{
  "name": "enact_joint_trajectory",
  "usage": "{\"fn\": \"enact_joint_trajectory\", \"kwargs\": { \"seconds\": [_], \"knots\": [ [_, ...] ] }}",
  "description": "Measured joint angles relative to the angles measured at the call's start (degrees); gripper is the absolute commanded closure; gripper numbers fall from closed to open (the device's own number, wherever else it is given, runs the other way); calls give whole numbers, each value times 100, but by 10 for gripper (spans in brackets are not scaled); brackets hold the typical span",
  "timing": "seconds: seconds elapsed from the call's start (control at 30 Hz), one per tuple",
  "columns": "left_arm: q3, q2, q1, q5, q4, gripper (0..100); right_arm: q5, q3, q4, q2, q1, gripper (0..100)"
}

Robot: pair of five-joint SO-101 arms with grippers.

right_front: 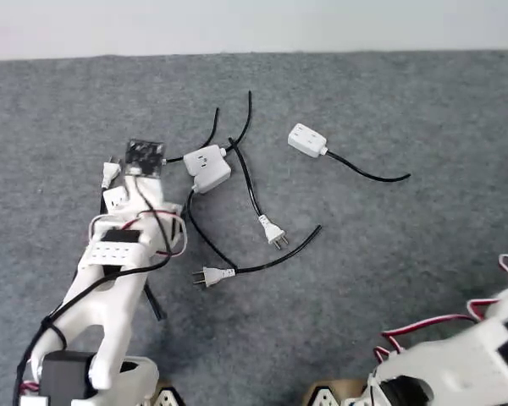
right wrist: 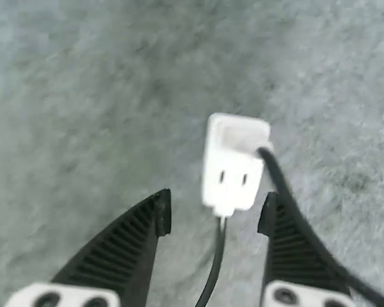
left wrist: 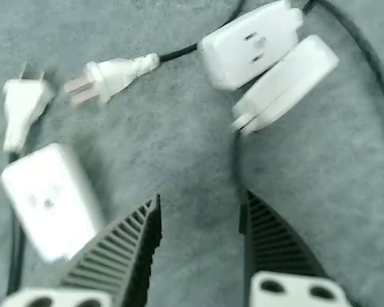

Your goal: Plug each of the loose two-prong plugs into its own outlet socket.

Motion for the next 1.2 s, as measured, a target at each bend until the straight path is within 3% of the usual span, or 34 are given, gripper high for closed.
{"fn": "enact_joint_trajectory", "kwargs": {
  "seconds": [0.23,0.47,0.77,0.87,0.97,1.07,1.2],
  "knots": [
    [-888,413,510,53,0,808,-193,360,149,-457,-281,794],
    [-2180,2180,563,-1231,0,808,-237,1011,-457,-457,-360,794],
    [-3077,3147,668,-1996,-9,809,-237,1187,-712,-457,-352,794],
    [-3543,3411,668,-2171,378,810,-237,1187,-712,-457,-352,794],
    [-3974,3684,668,-2330,888,863,-237,1187,-712,-457,-352,794],
    [-4281,3903,668,-2391,1187,987,-237,1187,-712,-457,-352,794],
    [-4527,3982,695,-2409,1574,988,-237,1187,-712,-457,-352,794]
  ]
}}
